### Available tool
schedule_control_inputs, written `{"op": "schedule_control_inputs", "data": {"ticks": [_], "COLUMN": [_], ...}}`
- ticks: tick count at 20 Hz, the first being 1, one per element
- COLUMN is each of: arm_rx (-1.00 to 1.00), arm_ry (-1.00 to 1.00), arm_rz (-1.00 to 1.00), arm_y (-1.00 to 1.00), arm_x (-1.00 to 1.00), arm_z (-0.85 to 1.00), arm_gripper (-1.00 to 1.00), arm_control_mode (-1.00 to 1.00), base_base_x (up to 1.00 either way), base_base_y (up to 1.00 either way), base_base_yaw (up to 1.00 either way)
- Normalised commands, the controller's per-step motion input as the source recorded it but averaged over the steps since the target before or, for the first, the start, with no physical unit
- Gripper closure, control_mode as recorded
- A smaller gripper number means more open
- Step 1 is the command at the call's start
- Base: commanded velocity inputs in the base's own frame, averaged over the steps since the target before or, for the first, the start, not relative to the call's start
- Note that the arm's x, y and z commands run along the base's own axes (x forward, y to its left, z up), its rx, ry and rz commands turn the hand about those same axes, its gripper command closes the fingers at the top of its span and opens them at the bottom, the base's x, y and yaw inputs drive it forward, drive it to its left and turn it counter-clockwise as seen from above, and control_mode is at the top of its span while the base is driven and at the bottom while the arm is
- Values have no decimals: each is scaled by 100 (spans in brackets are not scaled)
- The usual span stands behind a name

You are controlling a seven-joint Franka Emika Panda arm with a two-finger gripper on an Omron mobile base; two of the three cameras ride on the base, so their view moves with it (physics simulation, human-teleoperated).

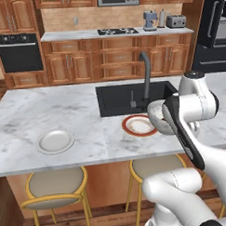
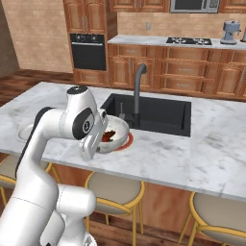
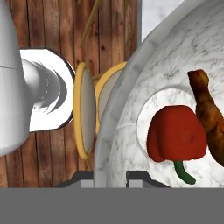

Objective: Pick the chicken drumstick and bell pepper from their plates and place them in the bowl. Then put the bowl in the fridge.

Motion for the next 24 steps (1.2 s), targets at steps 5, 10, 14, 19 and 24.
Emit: {"op": "schedule_control_inputs", "data": {"ticks": [5, 10, 14, 19, 24], "arm_rx": [0, 0, 0, 0, 0], "arm_ry": [0, 0, 0, 0, 0], "arm_rz": [0, 0, 0, 0, 0], "arm_y": [0, 0, 0, 0, 0], "arm_x": [0, 0, 0, 0, 0], "arm_z": [0, 0, 0, 0, 0], "arm_gripper": [100, 100, 100, 100, 100], "arm_control_mode": [100, 100, 100, 100, 100], "base_base_x": [-5, -46, -54, -9, 4], "base_base_y": [0, -20, -37, -22, -10], "base_base_yaw": [0, -1, -5, -54, -77]}}
